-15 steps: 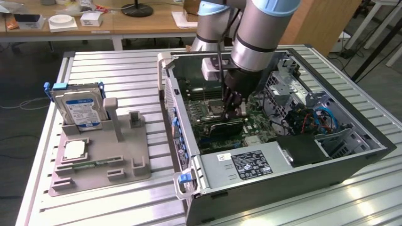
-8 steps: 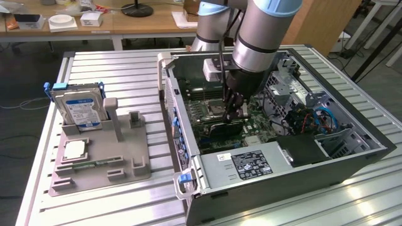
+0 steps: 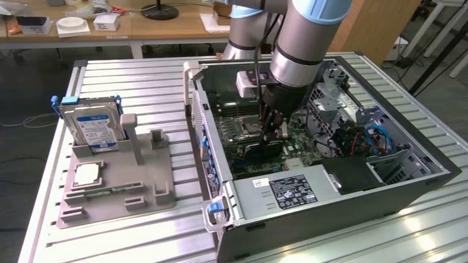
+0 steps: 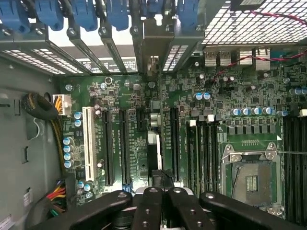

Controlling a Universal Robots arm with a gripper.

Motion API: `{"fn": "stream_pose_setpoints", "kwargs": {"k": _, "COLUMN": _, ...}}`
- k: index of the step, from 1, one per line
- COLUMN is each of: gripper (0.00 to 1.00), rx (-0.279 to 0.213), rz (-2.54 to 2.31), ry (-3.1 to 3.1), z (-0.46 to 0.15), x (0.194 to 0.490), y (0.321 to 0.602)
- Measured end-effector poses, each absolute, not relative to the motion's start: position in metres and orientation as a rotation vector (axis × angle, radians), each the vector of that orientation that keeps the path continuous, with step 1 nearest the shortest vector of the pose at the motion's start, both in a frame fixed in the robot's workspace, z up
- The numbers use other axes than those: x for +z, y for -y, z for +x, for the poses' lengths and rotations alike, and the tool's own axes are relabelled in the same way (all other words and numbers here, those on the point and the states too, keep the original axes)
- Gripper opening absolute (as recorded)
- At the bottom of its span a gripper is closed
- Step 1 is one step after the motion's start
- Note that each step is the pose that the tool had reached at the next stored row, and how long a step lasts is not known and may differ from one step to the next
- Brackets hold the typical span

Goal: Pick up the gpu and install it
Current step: 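Press down on the gpu until it lock into place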

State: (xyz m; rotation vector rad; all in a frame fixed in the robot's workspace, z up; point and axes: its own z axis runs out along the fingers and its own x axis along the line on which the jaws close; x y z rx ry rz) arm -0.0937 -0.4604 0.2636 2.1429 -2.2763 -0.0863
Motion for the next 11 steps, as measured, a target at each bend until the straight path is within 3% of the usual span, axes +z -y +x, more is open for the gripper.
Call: {"fn": "stream_pose_setpoints", "kwargs": {"k": 11, "gripper": 0.11, "rx": -0.087, "rz": 2.143, "ry": 2.277, "z": -0.0937, "x": 0.2605, "y": 0.4604}}
